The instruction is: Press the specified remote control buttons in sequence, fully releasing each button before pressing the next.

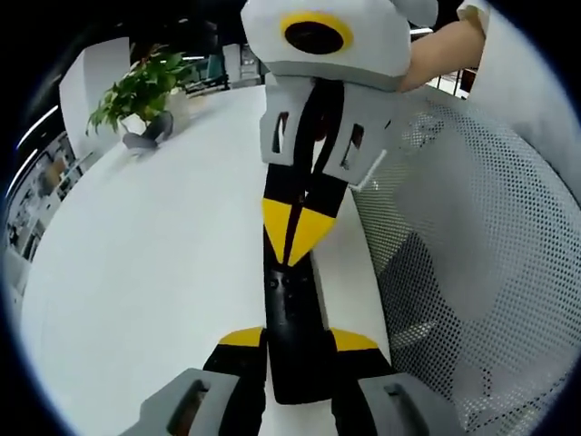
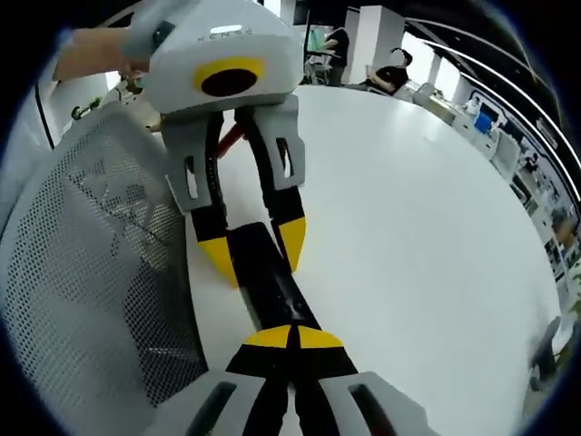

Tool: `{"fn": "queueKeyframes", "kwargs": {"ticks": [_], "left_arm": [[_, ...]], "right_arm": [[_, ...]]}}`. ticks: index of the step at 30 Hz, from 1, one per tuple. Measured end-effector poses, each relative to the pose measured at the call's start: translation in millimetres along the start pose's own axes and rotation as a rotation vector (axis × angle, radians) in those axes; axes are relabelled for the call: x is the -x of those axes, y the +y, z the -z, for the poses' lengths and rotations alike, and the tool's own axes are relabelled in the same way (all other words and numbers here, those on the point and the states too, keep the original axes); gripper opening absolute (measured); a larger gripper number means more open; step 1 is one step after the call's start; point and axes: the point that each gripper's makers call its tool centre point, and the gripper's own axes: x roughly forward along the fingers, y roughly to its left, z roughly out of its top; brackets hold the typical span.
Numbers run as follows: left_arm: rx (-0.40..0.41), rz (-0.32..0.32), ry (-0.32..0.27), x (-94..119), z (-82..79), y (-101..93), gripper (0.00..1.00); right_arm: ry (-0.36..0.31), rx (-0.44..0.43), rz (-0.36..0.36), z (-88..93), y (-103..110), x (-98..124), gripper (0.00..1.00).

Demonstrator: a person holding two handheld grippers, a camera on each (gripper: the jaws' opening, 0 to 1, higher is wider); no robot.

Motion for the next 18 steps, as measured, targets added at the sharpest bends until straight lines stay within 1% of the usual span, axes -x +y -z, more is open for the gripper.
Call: {"fn": "queueKeyframes", "kwargs": {"ticks": [2, 5, 6, 8, 9, 10, 11, 12, 15, 17, 18], "left_arm": [[-0.001, 0.005, -0.006, -0.1, 0.2, -0.1, 0.25], [-0.004, 0.005, -0.009, 0.1, 0.5, -0.3, 0.25], [-0.003, 0.006, -0.012, 0.2, 0.6, -0.3, 0.25], [-0.007, 0.009, -0.015, 0.3, 0.3, -1.3, 0.25], [-0.025, 0.015, -0.020, 0.3, -0.9, -2.6, 0.25], [-0.055, 0.045, -0.037, -1.0, -3.3, -10.0, 0.26], [-0.054, 0.049, -0.038, -0.9, -2.3, -13.3, 0.27], [-0.063, 0.053, -0.047, -0.9, -2.7, -14.2, 0.26], [-0.088, 0.088, -0.080, -1.4, -1.9, -18.8, 0.26], [-0.110, 0.103, -0.090, -1.3, -2.9, -20.7, 0.26], [-0.121, 0.121, -0.089, -1.3, -3.1, -24.2, 0.25]], "right_arm": [[0.013, 0.064, 0.015, 1.4, 0.3, 0.3, 0.00], [-0.001, 0.176, 0.012, 1.5, 2.0, 0.3, 0.00], [-0.011, 0.192, 0.008, 1.6, 2.7, 1.0, 0.00], [-0.033, 0.176, 0.007, 3.5, 3.2, 2.7, 0.00], [-0.039, 0.176, 0.007, 3.8, 3.6, 3.3, 0.00], [-0.042, 0.168, -0.001, 4.5, 5.5, 4.2, 0.00], [-0.043, 0.166, -0.006, 4.8, 6.6, 4.4, 0.00], [-0.043, 0.164, -0.027, 6.1, 11.4, 6.9, 0.00], [-0.062, 0.139, -0.049, 8.3, 17.7, 9.5, 0.00], [-0.075, 0.120, -0.065, 8.9, 22.4, 11.3, 0.00], [-0.085, 0.116, -0.073, 8.0, 26.0, 12.2, 0.00]]}}
